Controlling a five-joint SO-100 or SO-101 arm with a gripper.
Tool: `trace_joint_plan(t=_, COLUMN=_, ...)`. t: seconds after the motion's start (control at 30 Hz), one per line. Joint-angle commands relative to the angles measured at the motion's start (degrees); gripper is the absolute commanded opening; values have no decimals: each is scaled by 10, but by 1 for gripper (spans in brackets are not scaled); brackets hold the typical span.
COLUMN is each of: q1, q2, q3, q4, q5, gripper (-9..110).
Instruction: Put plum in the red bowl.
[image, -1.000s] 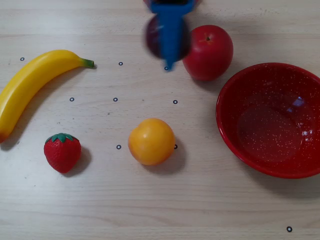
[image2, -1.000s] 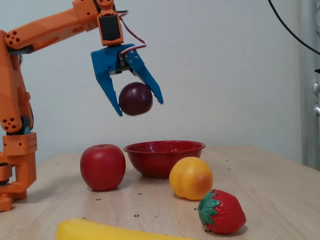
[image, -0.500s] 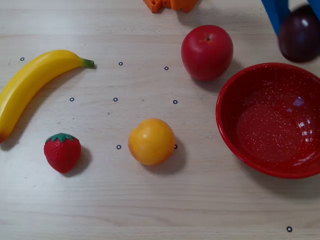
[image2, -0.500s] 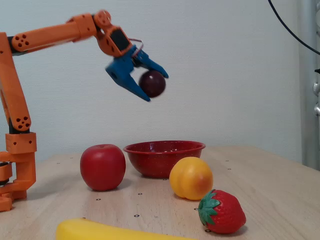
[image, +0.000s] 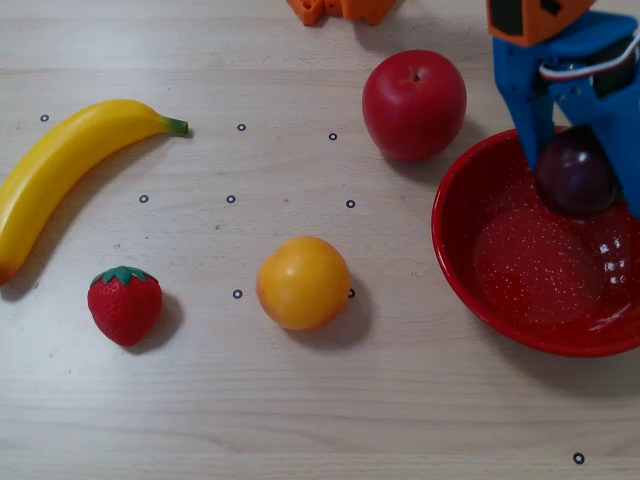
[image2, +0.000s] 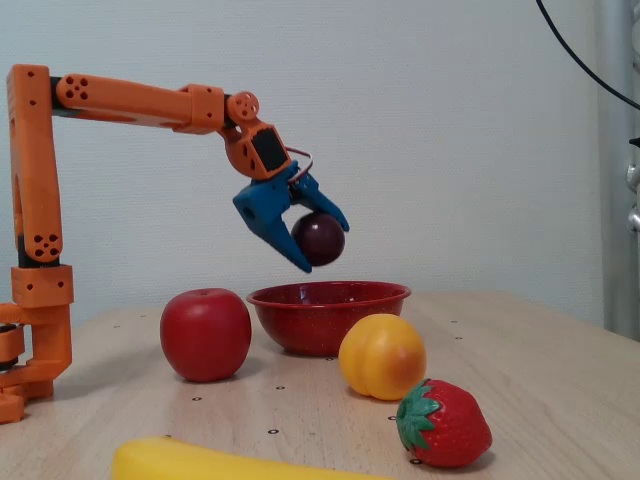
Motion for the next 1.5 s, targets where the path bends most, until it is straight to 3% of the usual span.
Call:
trace_joint_plan(t=0.0, q1=-22, q2=18, q3=-18, q4=-20, q5=1, gripper=31)
trace_joint_plan(t=0.3, q1=-32, q2=-6, q3=15, q4=-19, q5=2, gripper=47)
trace_joint_plan(t=0.43, q1=-38, q2=1, q3=11, q4=-18, q5=-4, gripper=47)
trace_joint_plan(t=0.83, q1=-80, q2=130, q3=-72, q4=61, q5=-56, gripper=22)
trace_joint_plan(t=1.07, q1=-128, q2=258, q3=-60, q4=122, q5=-71, gripper=1)
trace_joint_plan(t=1.2, q1=-173, q2=336, q3=11, q4=123, q5=-70, gripper=0)
trace_joint_plan(t=1.47, q1=-262, q2=518, q3=299, q4=-35, q5=-44, gripper=0)
